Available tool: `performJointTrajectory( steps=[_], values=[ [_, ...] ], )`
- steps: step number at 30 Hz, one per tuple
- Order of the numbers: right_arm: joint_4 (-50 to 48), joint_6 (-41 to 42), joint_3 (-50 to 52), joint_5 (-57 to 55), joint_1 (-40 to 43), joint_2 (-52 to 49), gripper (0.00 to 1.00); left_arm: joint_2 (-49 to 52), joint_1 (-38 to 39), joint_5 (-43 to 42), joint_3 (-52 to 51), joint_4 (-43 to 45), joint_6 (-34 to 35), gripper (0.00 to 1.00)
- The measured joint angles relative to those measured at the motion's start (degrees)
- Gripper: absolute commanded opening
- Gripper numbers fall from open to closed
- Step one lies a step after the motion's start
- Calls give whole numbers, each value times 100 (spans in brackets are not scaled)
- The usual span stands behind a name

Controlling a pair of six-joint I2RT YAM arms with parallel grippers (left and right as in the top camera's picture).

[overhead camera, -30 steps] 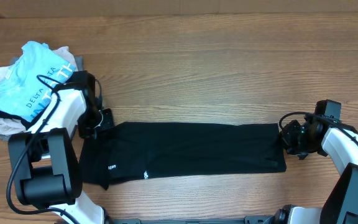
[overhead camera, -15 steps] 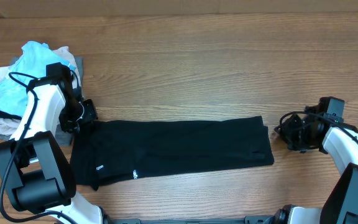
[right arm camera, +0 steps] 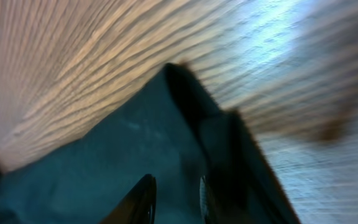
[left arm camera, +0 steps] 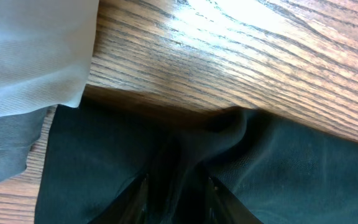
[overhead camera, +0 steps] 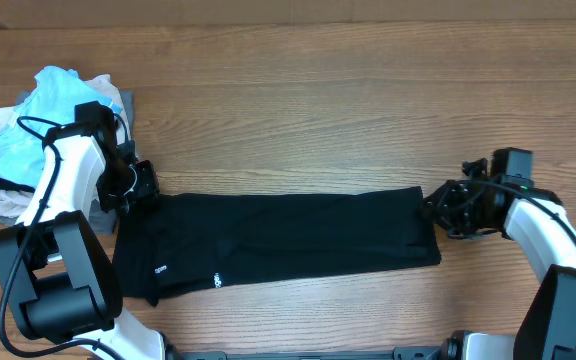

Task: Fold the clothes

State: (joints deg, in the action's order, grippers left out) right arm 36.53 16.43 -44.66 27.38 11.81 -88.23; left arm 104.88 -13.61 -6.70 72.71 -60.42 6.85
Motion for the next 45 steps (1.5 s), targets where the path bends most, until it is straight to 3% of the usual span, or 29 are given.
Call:
performJointTrajectory(
  steps=[9,13,16,22,29,38,45],
  values=[
    [-234,350,149,-890,-280,0,27,0,0,-20,0,-94,0,33],
    [-177,380,155,-826,-280,0,13,0,0,-52,0,-94,-2,34],
    [-195,339,162,-629,-282,0,4,0,0,-103,0,-94,-4,25],
    [-278,302,151,-354,-164,0,4,0,0,-151,0,-94,-109,13],
    [-72,356,-177,-396,190,0,4,0,0,-170,0,-87,-111,12],
    [1137,953,-225,-1196,273,0,4,0,0,-173,0,-63,-114,17],
    [1062,901,-225,-1287,284,0,24,0,0,-170,0,-46,-129,20]
  ],
)
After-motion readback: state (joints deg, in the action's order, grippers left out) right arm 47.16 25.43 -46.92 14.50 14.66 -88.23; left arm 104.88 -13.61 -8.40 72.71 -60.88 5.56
